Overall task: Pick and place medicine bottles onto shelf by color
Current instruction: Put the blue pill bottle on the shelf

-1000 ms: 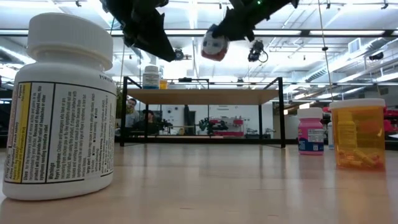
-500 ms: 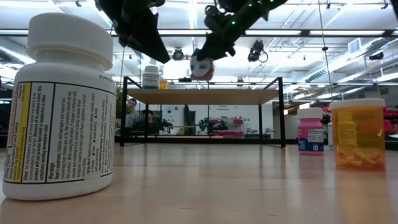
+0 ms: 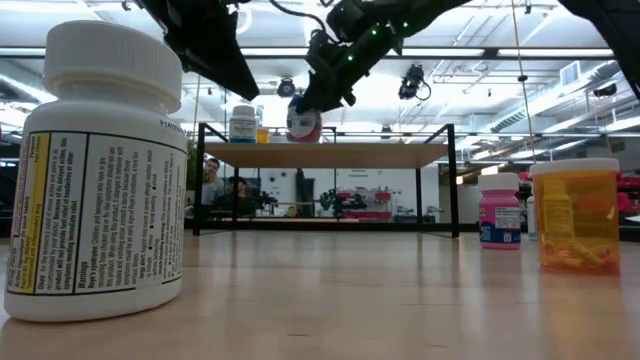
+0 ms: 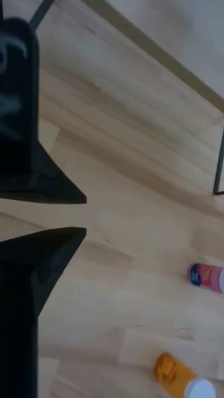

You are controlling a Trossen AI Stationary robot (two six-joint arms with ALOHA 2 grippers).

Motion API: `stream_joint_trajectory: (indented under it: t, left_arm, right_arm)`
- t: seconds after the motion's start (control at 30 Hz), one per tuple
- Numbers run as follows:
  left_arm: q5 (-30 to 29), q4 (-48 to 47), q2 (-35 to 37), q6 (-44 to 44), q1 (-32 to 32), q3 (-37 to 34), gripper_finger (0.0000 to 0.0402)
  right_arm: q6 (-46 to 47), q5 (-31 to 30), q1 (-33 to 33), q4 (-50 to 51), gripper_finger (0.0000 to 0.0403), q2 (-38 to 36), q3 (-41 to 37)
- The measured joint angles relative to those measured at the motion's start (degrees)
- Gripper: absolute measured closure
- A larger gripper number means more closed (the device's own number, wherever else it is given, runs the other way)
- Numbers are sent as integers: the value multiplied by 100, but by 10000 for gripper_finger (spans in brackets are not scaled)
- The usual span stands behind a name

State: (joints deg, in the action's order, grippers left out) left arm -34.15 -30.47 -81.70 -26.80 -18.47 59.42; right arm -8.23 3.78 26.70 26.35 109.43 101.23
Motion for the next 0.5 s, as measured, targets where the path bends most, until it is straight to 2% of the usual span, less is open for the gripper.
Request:
stream_joint_trajectory:
  t: [0.2, 0.5]
  left_arm:
    - [-2, 10, -1, 0, -44, 0, 331]
    - [-6, 21, 1, 39, 1, 0, 332]
  right_arm:
    - [-277, 504, 300, -70, 209, 106, 17]
    - [-404, 596, 437, -21, 200, 116, 15]
